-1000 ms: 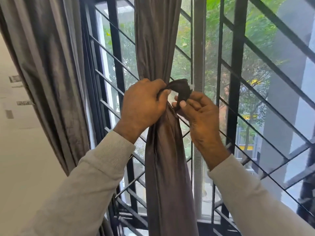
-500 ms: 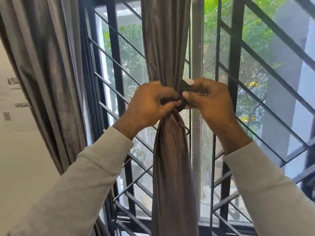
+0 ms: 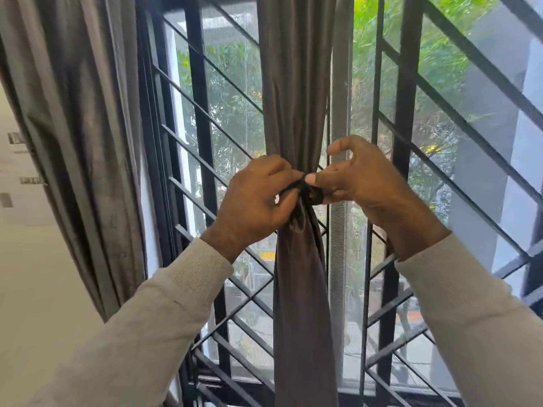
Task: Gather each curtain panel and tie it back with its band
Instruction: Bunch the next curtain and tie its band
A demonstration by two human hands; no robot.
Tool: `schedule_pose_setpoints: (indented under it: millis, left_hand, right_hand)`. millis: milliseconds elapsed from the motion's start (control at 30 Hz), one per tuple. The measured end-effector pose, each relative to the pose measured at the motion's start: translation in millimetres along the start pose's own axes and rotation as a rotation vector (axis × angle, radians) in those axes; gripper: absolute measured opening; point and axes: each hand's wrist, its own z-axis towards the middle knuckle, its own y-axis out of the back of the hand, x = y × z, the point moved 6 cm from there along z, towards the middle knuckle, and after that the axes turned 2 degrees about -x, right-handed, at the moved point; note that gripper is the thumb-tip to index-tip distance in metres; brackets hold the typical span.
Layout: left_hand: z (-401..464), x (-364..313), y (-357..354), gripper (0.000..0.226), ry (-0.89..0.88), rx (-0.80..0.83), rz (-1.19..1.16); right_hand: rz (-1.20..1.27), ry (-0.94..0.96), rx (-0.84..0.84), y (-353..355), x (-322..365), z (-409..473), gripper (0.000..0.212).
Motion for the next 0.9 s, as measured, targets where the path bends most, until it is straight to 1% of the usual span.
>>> schedule_pose_setpoints:
  millis: [67,100,133,200,233,267,367,400,500,567,633,700,767,833,867,900]
  left_hand:
    - [-1,3,1,0.019,0.028,0.005,-0.007]
    - [-1,5,1,0.017,0.049,0.015,-0.012]
    - [-1,8,0,0.016,0.065,0.029,-0.011]
    - [-1,13,-3,0.018,0.072,0.061,-0.003]
    - [-1,15,-4,0.019,0.07,0.074,0.0]
    - [-1,16,-5,0.022,0.075,0.086,0.002]
    - [4,14,-2,0.035,0.127,0.112,-0.023]
    - [6,11,-1,0.036,0.124,0.121,-0.039]
    - [13,10,2,0.028,0.112,0.141,-0.065]
    - [15,15,-1,0.024,0.13,0.187,-0.039]
    - [16,21,-7,0.025,0.168,0.287,-0.019]
    - [17,25,-13,0.027,0.198,0.374,-0.075]
    - [18,28,-13,0.025,0.267,0.477,-0.246]
    - [16,26,-8,0.019,0.321,0.604,-0.443]
    - [15,24,-5,0.022,0.306,0.655,-0.47]
    - [13,21,-4,0.029,0.251,0.686,-0.449]
  right_hand:
    - [0.002,0.077,0.065,-3,3,-3,0.048]
    - [-0.041,0.132,0.082,-4,4,-5,0.04]
    - [-0.138,0.202,0.074,-6,4,-7,0.034]
    - [-0.42,0.364,0.015,-11,6,-11,0.022]
    - [-0.52,0.423,-0.017,-13,6,-12,0.018]
    - [-0.567,0.451,-0.04,-15,6,-12,0.016]
    - [-0.595,0.428,-0.065,-15,5,-8,0.017]
    - [-0.597,0.417,-0.067,-15,6,-6,0.016]
    - [-0.599,0.41,-0.066,-14,11,-1,0.016]
    - [-0.601,0.416,-0.072,-14,15,1,0.017]
    - [-0.611,0.439,-0.082,-13,19,3,0.023]
    - [-0.619,0.469,-0.08,-11,22,4,0.028]
    - [-0.574,0.458,-0.049,-10,21,6,0.029]
    - [-0.493,0.411,0.003,-10,16,8,0.029]
    - [-0.463,0.4,0.02,-10,15,9,0.029]
    - [-0.447,0.403,0.029,-9,14,10,0.028]
